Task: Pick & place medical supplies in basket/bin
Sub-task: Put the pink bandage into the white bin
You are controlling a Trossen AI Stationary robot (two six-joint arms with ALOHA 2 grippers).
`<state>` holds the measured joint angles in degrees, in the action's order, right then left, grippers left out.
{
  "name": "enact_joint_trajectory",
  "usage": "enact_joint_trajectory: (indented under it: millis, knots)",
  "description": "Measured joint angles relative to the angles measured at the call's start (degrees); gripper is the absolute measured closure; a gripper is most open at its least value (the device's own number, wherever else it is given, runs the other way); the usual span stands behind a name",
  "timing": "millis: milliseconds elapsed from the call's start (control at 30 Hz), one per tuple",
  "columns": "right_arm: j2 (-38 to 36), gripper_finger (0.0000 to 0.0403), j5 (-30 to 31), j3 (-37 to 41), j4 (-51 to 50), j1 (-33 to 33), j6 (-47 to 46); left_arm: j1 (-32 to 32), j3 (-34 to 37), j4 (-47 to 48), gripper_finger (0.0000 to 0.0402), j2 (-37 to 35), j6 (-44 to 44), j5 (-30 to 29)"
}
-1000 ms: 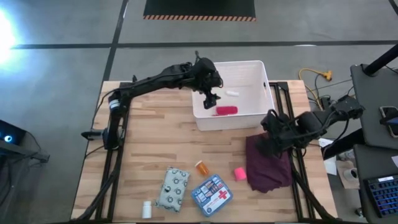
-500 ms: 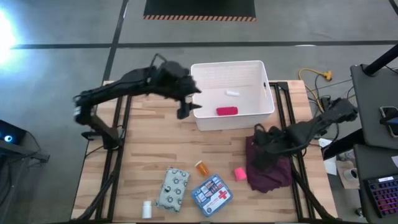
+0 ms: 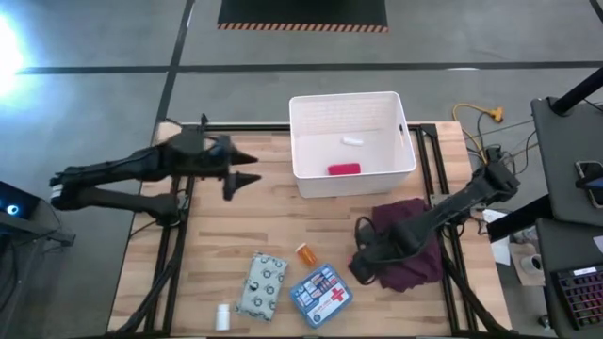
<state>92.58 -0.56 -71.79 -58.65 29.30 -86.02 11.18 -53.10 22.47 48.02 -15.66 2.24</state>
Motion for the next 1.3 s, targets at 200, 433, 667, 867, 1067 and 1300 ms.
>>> enact_joint_trajectory:
  millis: [200,433,667,867,1067,1300]
  knots:
    - [4.55,0.0117,-0.32,0.35,3.86,0.09,-9.87,0.09,4.18,0.05,0.0128,-7.25,-0.54,-0.23]
    - [10.71,0.0117,-2.29,0.36,5.48,0.07,-12.13,0.09,0.41,4.43,0.0128,-7.81,3.91,-0.37]
    - [14.84,0.0118,-2.33,0.87,6.38,0.07,-11.54,0.09,-0.91,8.06,0.0129,-7.53,6.76,-0.89]
    - [15.51,0.0169,2.17,1.51,11.53,0.07,-11.10,0.09,-0.85,9.07,0.0129,-7.45,6.78,-0.89]
    - [12.51,0.0304,10.06,1.21,10.03,0.07,-11.33,0.09,-0.85,9.06,0.0129,-7.18,6.78,-0.93]
    - [1.97,0.0379,19.25,0.67,6.93,-0.92,-12.78,0.09,-0.85,9.06,0.0129,-7.20,6.63,-0.93]
